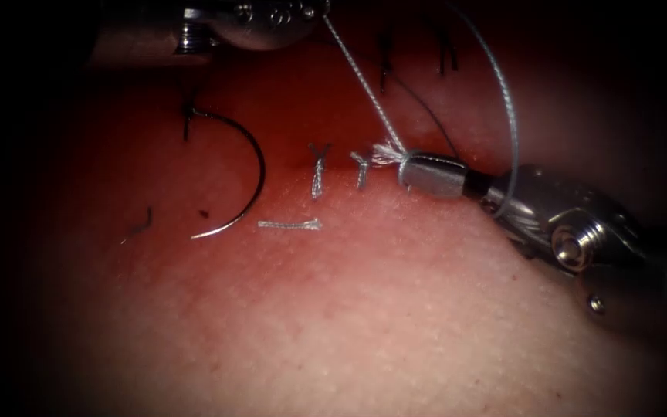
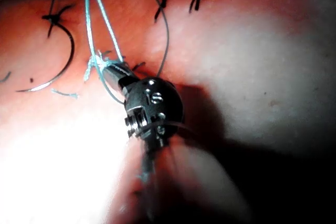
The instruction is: Wound Closure
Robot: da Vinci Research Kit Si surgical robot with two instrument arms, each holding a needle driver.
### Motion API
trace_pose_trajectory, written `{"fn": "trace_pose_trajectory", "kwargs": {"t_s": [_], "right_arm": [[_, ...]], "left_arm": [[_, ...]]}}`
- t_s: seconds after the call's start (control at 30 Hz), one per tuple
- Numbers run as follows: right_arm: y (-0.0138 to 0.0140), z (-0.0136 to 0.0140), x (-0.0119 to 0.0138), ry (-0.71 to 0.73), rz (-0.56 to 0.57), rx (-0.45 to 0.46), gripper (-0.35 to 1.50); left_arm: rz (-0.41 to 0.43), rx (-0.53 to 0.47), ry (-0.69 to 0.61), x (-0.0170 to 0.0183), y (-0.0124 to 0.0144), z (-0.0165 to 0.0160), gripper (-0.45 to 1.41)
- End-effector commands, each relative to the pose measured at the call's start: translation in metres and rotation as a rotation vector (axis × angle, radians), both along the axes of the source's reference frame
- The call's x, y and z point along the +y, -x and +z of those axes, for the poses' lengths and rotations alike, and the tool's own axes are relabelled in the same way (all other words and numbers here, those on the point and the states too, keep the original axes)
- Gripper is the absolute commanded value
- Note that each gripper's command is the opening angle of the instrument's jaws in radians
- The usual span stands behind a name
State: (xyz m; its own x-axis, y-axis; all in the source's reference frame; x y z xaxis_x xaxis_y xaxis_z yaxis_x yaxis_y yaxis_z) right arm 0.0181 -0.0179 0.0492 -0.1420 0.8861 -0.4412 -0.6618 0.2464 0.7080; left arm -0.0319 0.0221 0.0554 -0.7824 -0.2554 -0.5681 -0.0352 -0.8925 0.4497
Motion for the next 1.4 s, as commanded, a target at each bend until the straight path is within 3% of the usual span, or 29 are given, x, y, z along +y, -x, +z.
{"fn": "trace_pose_trajectory", "kwargs": {"t_s": [0.03, 0.6, 0.97, 1.13, 1.4], "right_arm": [[-0.0007, 0.0005, 0.0000, -0.004, 0.001, 0.003, -0.35], [-0.0012, -0.0010, -0.0013, -0.008, -0.098, 0.035, -0.35], [-0.0014, -0.0006, -0.0011, 0.234, -0.319, 0.009, -0.35], [-0.0014, 0.0001, -0.0007, 0.237, -0.314, 0.000, -0.35], [-0.0018, 0.0000, -0.0028, 0.167, -0.359, -0.014, -0.35]], "left_arm": [[-0.002, 0.000, 0.005, 0.0007, 0.0006, 0.0003, -0.45], [-0.046, 0.017, 0.024, 0.0062, 0.0019, 0.0043, -0.45], [-0.055, 0.032, 0.041, 0.0079, 0.0021, 0.0057, -0.45], [-0.051, 0.048, 0.069, 0.0087, 0.0023, 0.0065, -0.45], [-0.054, 0.071, 0.115, 0.0103, 0.0026, 0.0087, -0.45]]}}
